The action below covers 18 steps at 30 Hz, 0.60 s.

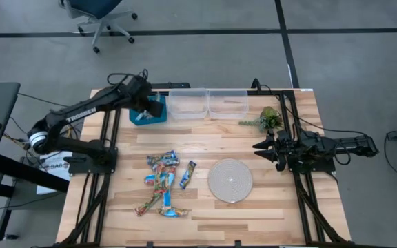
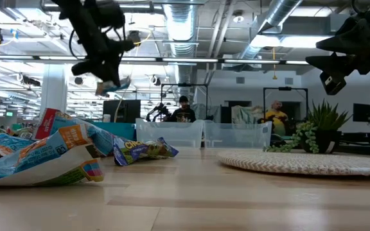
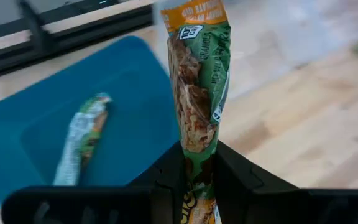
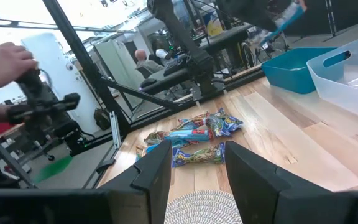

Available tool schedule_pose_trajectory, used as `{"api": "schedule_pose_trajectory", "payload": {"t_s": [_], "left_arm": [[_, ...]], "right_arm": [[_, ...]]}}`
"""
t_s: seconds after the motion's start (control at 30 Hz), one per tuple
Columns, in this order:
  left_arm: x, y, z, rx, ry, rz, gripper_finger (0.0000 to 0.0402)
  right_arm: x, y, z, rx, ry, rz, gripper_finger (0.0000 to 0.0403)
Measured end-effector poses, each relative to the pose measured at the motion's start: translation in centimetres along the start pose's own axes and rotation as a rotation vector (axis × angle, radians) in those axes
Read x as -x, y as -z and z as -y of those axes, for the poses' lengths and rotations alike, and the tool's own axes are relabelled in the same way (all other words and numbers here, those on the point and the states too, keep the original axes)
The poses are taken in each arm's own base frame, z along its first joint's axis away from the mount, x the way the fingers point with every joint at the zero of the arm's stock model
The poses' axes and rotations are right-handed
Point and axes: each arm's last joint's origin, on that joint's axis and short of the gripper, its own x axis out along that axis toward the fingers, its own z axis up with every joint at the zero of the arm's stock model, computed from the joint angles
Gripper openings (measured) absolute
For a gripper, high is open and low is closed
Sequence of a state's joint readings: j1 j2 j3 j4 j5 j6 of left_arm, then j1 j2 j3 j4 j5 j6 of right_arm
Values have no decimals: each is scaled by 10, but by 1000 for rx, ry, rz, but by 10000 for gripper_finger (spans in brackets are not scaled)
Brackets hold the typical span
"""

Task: Pick and place Granola Bars by type
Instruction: Put the yellow granola bar into the blue bin

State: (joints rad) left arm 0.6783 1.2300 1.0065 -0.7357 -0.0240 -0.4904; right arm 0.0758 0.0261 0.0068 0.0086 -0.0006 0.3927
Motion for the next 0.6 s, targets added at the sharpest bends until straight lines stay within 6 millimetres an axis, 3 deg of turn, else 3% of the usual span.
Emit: {"api": "schedule_pose_trajectory", "payload": {"t_s": [0.27,0.6], "left_arm": [[-34,-10,-23,61,-116,-91,59],[-63,-9,-30,17,-167,-187,59]], "right_arm": [[0,0,0,0,0,0,143],[0,0,0,0,0,0,144]]}}
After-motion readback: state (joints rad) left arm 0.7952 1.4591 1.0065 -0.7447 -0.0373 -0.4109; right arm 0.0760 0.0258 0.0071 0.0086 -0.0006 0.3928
